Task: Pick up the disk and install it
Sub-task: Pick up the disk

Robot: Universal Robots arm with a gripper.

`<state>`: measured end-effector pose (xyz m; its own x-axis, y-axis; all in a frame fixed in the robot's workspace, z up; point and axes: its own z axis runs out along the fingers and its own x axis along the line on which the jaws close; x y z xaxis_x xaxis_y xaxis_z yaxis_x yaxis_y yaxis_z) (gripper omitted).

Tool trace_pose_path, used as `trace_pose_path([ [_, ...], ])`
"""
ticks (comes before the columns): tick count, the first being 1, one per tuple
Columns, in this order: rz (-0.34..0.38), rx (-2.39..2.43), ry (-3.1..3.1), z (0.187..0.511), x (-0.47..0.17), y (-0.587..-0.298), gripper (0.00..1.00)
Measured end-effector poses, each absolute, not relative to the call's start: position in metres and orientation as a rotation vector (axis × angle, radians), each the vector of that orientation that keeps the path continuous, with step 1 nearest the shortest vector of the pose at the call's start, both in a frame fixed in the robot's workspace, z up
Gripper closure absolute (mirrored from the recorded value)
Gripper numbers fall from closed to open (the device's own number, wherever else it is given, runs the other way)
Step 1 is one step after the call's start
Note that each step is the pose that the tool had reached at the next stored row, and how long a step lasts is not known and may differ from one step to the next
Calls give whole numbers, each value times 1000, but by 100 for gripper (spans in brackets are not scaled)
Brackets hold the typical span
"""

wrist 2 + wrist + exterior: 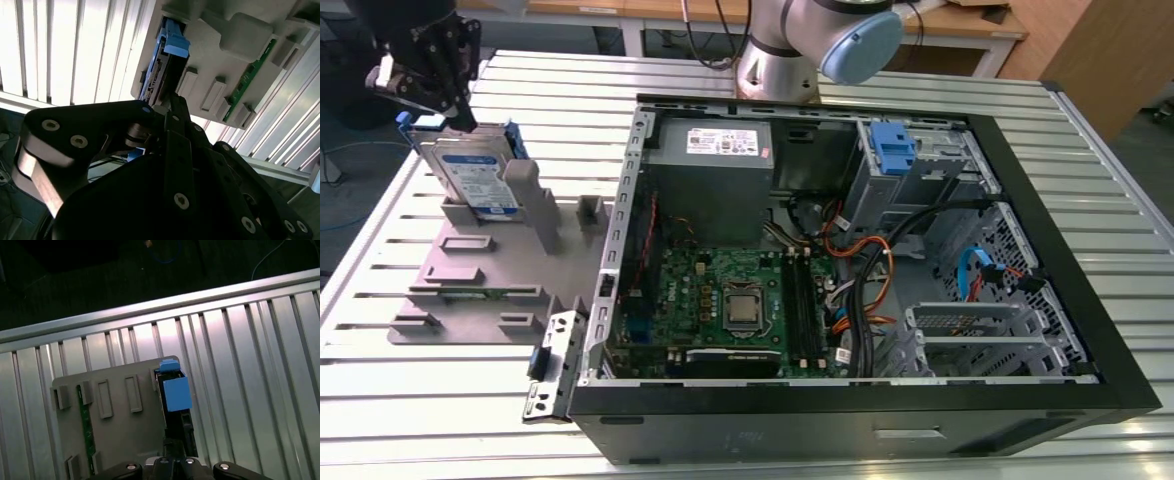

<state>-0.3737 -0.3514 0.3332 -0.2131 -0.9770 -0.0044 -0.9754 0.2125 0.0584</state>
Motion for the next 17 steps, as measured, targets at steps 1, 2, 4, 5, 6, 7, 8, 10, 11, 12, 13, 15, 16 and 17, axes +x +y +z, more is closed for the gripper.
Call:
trace_pose_path([
  [1, -75, 1949, -2420, 333, -374, -351, 89],
  [2, -75, 1950, -2420, 333, -374, -352, 89],
  [4, -78, 1951, -2420, 333, -374, -352, 89],
  [5, -82, 1952, -2422, 333, -374, -352, 89],
  [6, -88, 1954, -2424, 333, -374, -352, 89],
  [7, -92, 1956, -2426, 333, -374, -352, 89],
  [8, -95, 1960, -2427, 333, -374, -351, 89],
  [10, -102, 1976, -2420, 333, -374, -352, 89],
  [11, -105, 1988, -2413, 333, -374, -351, 89],
  [12, -108, 2000, -2405, 333, -374, -351, 89],
  [13, -110, 2013, -2395, 333, -374, -351, 89],
  [15, -116, 2039, -2376, 333, -374, -352, 89],
  [16, -118, 2051, -2368, 333, -374, -352, 89],
  [17, -120, 2062, -2360, 333, -374, -351, 89],
])
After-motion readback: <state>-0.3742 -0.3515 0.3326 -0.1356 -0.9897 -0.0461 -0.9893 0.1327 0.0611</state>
